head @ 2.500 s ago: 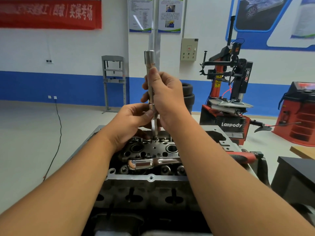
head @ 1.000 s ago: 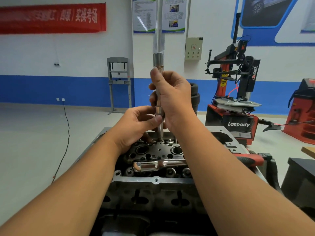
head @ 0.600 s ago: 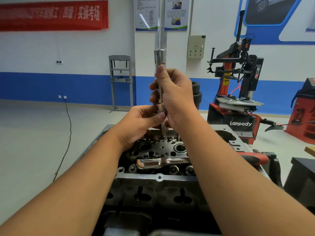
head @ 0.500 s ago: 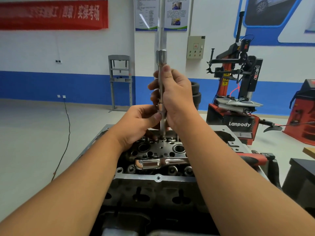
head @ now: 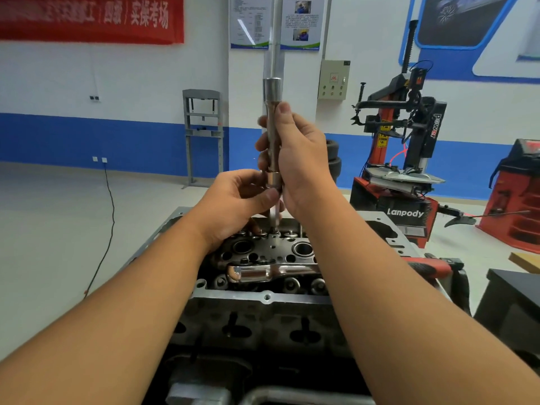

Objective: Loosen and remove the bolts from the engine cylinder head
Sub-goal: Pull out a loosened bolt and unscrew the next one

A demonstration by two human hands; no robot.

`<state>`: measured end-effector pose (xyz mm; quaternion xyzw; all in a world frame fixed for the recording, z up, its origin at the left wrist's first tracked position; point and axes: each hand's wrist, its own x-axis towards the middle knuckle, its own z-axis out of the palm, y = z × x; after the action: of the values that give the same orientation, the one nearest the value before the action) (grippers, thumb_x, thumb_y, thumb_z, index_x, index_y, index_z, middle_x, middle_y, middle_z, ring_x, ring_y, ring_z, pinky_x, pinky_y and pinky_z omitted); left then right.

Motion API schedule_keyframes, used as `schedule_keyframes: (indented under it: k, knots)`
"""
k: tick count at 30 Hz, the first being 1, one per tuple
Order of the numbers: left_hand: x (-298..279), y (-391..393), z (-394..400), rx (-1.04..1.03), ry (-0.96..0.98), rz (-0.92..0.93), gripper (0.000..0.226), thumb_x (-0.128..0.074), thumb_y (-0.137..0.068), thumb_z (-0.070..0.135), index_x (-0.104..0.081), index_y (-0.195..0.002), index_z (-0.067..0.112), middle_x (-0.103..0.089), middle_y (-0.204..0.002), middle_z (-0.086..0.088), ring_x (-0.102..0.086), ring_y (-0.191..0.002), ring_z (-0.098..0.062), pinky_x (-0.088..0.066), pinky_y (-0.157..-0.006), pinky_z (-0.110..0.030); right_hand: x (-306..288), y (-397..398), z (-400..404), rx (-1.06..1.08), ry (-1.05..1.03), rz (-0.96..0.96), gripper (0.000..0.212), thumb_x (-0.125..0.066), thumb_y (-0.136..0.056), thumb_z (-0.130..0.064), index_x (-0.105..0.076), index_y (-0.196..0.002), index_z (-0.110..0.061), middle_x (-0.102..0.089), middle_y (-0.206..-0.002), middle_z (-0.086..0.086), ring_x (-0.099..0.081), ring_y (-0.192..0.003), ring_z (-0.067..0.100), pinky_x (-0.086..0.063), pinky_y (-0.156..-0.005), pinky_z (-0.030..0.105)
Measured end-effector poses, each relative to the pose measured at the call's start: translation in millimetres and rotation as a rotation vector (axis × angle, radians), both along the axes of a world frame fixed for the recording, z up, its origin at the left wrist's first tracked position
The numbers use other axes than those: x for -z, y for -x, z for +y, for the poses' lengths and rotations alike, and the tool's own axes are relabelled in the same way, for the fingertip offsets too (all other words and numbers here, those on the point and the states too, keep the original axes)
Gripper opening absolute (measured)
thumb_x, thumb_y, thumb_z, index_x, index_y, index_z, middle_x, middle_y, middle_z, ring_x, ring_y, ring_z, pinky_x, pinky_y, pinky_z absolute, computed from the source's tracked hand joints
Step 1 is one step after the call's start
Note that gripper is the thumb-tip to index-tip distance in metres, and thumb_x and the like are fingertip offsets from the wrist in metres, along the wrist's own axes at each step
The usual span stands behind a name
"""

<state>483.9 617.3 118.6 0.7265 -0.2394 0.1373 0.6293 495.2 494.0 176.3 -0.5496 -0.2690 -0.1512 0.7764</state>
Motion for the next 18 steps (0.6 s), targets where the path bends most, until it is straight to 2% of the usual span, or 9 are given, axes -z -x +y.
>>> schedule_keyframes:
  k: [3,5,7,10,12,16,18]
  knots:
    - [0.5,-0.4,1.0,-0.04,-0.001,0.006,0.03,-0.078,-0.083,0.029,-0.071,-0.108,0.014,-0.08,-0.093,-0.006,-0.076,-0.079,-0.016,-0.058,-0.057,-0.033,2.3,1.5,-0.7,0.003,0.021,-0.011,0.025,-0.071,-0.098,-0.035,-0.063,-0.091,-0.013,-0.064,-0.063,0.002,-0.05,-0.047,0.015,-0.046,-0.047,0.026]
    - [-0.2,0.1,1.6,0.01,-0.013,0.028,0.036,-0.075,-0.084,0.034,-0.072,-0.114,0.016,-0.08,-0.1,-0.005,-0.077,-0.09,-0.018,-0.06,-0.064,-0.031,3.0,2.5,-1.9,0.038,0.002,-0.013,0.025,-0.076,-0.095,-0.029,-0.057,-0.094,-0.013,-0.066,-0.063,0.002,-0.052,-0.048,0.014,-0.047,-0.047,0.026]
    - [-0.7,0.9,2.1,0.09,0.013,0.052,0.034,-0.069,-0.088,0.033,-0.073,-0.117,0.016,-0.08,-0.107,-0.004,-0.076,-0.101,-0.02,-0.062,-0.072,-0.031,2.5,3.3,-1.9,0.055,-0.01,-0.022,0.025,-0.073,-0.097,-0.029,-0.054,-0.091,-0.013,-0.068,-0.065,0.003,-0.053,-0.049,0.014,-0.048,-0.049,0.027]
    - [-1.1,1.0,2.8,0.071,0.076,0.049,0.025,-0.067,-0.089,0.029,-0.073,-0.109,0.015,-0.08,-0.096,-0.001,-0.077,-0.09,-0.02,-0.06,-0.059,-0.033,1.0,4.5,-0.5,0.052,0.03,-0.036,0.03,-0.057,-0.106,-0.033,-0.06,-0.086,-0.011,-0.071,-0.07,0.008,-0.06,-0.054,0.015,-0.051,-0.054,0.026]
    - [-0.3,1.4,2.5,0.009,0.059,0.021,0.028,-0.071,-0.085,0.03,-0.071,-0.107,0.013,-0.08,-0.093,-0.004,-0.077,-0.085,-0.018,-0.057,-0.056,-0.031,0.5,5.3,1.1,0.038,0.051,-0.028,0.037,-0.049,-0.11,-0.036,-0.062,-0.087,-0.009,-0.07,-0.07,0.009,-0.061,-0.055,0.014,-0.051,-0.056,0.026]
    - [1.1,0.5,2.1,-0.046,0.029,-0.018,0.037,-0.078,-0.079,0.035,-0.071,-0.11,0.015,-0.08,-0.096,-0.006,-0.075,-0.084,-0.019,-0.055,-0.054,-0.029,2.3,4.6,0.3,0.054,0.052,-0.024,0.031,-0.064,-0.102,-0.039,-0.053,-0.088,-0.014,-0.066,-0.065,0.005,-0.055,-0.052,0.018,-0.048,-0.052,0.028]
    - [0.7,-0.6,3.1,-0.027,0.02,-0.008,0.039,-0.075,-0.083,0.037,-0.072,-0.114,0.015,-0.08,-0.104,-0.007,-0.076,-0.094,-0.022,-0.058,-0.06,-0.03,3.4,3.1,-0.2,0.055,0.067,-0.037,0.031,-0.067,-0.1,-0.039,-0.052,-0.088,-0.015,-0.066,-0.065,0.004,-0.056,-0.053,0.019,-0.049,-0.052,0.03]
